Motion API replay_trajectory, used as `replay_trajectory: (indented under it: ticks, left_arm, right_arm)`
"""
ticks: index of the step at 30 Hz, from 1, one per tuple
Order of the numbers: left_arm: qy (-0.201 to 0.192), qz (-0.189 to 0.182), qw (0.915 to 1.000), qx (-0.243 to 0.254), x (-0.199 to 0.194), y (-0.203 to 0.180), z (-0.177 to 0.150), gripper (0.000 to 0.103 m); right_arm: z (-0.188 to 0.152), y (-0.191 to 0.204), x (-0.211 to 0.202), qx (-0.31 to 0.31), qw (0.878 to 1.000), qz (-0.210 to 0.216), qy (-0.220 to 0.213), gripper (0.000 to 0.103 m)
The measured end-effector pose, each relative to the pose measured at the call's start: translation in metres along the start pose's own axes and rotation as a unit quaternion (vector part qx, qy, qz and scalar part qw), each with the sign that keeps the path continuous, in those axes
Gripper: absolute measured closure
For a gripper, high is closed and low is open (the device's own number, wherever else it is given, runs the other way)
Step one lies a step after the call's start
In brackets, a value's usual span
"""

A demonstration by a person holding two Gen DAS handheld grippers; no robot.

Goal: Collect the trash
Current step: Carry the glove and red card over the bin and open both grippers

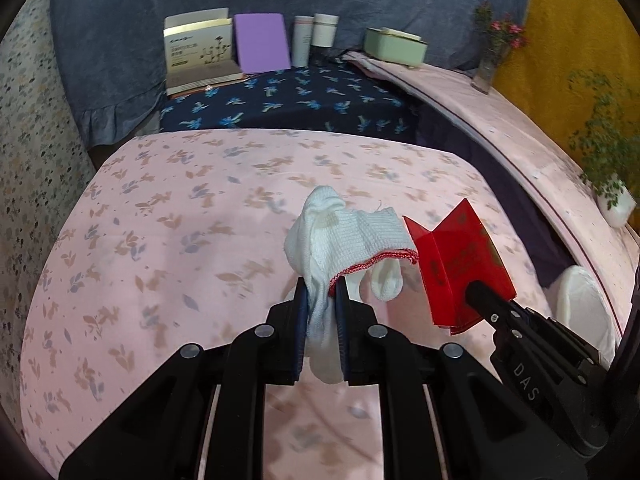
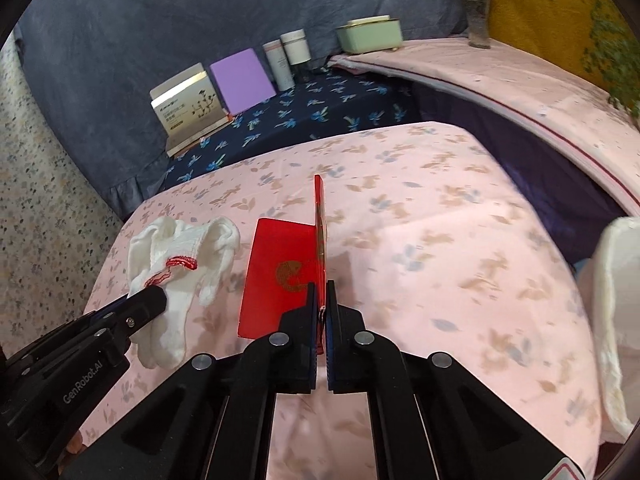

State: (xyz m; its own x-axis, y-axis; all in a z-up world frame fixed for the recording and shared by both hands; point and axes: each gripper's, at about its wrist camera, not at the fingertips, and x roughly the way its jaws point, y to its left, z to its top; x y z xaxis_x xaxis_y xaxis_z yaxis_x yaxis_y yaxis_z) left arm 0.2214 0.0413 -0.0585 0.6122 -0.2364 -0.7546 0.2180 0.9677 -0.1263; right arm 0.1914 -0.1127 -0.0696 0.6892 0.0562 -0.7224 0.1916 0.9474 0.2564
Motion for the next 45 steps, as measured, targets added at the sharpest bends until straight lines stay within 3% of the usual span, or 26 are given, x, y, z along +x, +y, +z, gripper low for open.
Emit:
replay_trajectory:
  ticks: [9, 21, 34, 45]
  left_arm:
    - [-0.008, -0.036, 0.9976, 0.058, -0.033, -0.090, -0.024, 0.090]
    - [-0.013, -0.088, 0.9864, 0.138, -0.056, -0.200, -0.050, 0.090]
    - [0.005, -0.131, 0.9706, 0.202, -0.050, -0.287, -0.072, 0.090]
    - [0.024, -0.147, 0.9638, 0.221, -0.035, -0.324, -0.079, 0.086]
  right_arm:
    - [-0.017, -0.065, -0.074, 0.035, 0.998, -0.026, -0.038, 0.100]
    - [-0.040, -0.167, -0.149, 0.103, 0.988, -0.083, -0.081, 0.100]
    - [-0.064, -0.250, -0.182, 0.165, 0.973, -0.127, -0.096, 0.100]
    - [-0.076, -0.286, -0.187, 0.193, 0.966, -0.143, -0.096, 0.100]
